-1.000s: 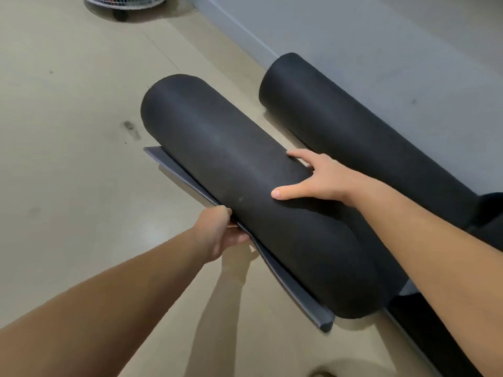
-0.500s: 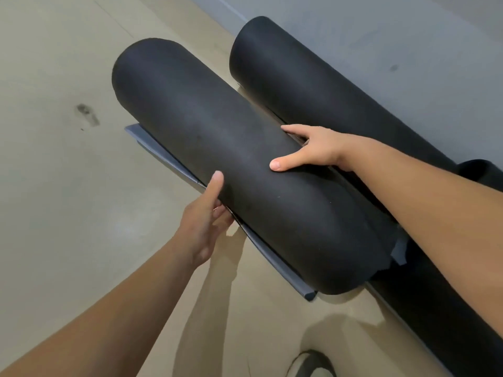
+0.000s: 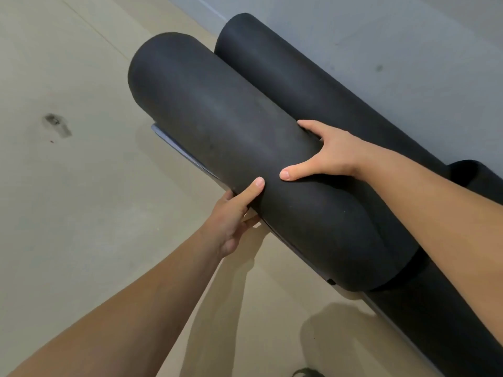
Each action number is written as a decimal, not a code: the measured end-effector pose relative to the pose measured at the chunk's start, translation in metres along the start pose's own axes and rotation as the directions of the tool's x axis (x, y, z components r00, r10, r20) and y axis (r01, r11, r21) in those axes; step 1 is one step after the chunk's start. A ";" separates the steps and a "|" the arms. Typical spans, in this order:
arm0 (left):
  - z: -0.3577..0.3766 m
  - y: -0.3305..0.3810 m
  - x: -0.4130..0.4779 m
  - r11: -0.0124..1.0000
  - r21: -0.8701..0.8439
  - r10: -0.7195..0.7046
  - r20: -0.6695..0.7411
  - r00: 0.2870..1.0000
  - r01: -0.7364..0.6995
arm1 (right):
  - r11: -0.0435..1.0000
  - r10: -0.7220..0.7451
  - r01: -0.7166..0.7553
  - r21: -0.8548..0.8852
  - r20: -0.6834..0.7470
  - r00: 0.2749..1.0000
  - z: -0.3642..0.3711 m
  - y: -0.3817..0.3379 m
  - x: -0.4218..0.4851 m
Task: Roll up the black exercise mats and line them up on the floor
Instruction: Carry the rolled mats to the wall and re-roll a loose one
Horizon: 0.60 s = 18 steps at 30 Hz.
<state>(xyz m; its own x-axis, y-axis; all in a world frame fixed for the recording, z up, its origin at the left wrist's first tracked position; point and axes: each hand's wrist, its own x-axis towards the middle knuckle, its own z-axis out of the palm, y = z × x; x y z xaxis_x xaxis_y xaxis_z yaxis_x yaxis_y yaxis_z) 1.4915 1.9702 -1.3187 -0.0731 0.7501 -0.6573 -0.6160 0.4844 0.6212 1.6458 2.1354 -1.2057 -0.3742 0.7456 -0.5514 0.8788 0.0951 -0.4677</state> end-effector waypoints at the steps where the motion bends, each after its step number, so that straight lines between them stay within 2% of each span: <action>1: 0.001 -0.004 0.005 1.000 -0.007 -0.002 0.030 1.000 0.002 | 1.000 0.007 -0.007 -0.024 -0.003 1.000 -0.004 0.000 -0.002; 5: -0.005 -0.011 0.021 0.999 -0.040 0.011 0.083 0.996 -0.007 | 0.981 0.040 -0.052 -0.188 -0.065 0.997 -0.007 -0.005 -0.013; 9: -0.017 -0.032 0.025 0.995 -0.093 0.038 0.028 0.999 -0.035 | 0.931 0.019 -0.064 -0.359 -0.125 0.992 0.016 -0.008 -0.021; 14: -0.022 -0.018 0.024 1.000 -0.021 0.020 0.087 0.996 -0.018 | 0.930 0.025 -0.083 -0.359 -0.163 0.986 0.019 -0.002 -0.025; 18: -0.023 -0.002 0.025 0.994 0.098 0.043 -0.019 0.999 -0.041 | 0.931 0.011 -0.073 -0.358 -0.171 0.985 0.015 -0.010 -0.021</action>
<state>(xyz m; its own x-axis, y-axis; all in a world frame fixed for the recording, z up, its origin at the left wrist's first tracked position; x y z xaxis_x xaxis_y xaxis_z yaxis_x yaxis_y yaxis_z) 1.4728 1.9776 -1.3461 -0.1149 0.7616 -0.6378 -0.5330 0.4945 0.6866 1.6402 2.1089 -1.1996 -0.3083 0.8485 -0.4301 0.9512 0.2706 -0.1480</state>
